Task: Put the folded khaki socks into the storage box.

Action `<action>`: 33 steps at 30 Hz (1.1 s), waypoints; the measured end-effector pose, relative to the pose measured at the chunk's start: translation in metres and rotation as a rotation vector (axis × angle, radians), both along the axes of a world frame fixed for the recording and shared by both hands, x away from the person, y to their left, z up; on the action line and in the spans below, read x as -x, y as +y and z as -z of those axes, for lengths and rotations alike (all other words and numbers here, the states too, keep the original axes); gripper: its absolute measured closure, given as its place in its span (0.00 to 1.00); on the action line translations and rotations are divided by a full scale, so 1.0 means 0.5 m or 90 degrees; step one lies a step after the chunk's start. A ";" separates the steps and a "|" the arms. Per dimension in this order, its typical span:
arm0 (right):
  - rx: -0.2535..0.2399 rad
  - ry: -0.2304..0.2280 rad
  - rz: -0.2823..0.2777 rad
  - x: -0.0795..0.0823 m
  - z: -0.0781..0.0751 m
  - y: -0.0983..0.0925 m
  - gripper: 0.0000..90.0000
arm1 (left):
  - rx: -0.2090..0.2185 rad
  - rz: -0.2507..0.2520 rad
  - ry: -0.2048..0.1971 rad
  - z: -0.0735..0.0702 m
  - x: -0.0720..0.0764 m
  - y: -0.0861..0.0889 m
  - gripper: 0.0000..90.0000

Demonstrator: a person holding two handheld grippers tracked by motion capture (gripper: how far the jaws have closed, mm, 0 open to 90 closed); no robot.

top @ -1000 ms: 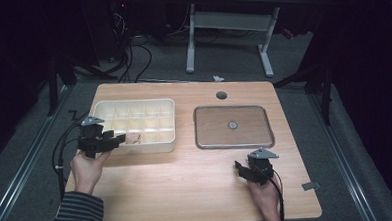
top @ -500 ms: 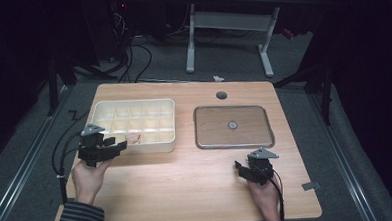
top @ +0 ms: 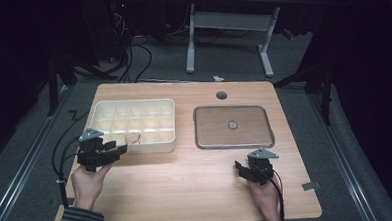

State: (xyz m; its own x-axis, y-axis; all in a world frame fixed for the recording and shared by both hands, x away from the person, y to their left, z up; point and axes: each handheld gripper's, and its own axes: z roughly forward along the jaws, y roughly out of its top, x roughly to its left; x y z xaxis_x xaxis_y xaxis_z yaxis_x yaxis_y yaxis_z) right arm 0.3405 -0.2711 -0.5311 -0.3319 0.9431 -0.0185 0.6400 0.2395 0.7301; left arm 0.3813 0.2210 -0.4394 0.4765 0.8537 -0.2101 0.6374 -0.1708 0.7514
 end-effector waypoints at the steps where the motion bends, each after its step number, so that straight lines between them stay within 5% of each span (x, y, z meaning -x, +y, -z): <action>1: 0.000 0.000 0.000 0.000 0.000 0.000 0.46 | 0.000 0.001 0.000 0.001 0.001 0.000 0.54; 24: 0.000 0.000 0.000 0.000 0.000 0.000 0.46 | 0.017 0.016 -0.008 0.014 0.037 -0.013 0.53; 33: 0.000 0.000 0.000 0.000 0.000 0.000 0.46 | 0.005 0.024 -0.007 0.019 0.046 -0.025 0.52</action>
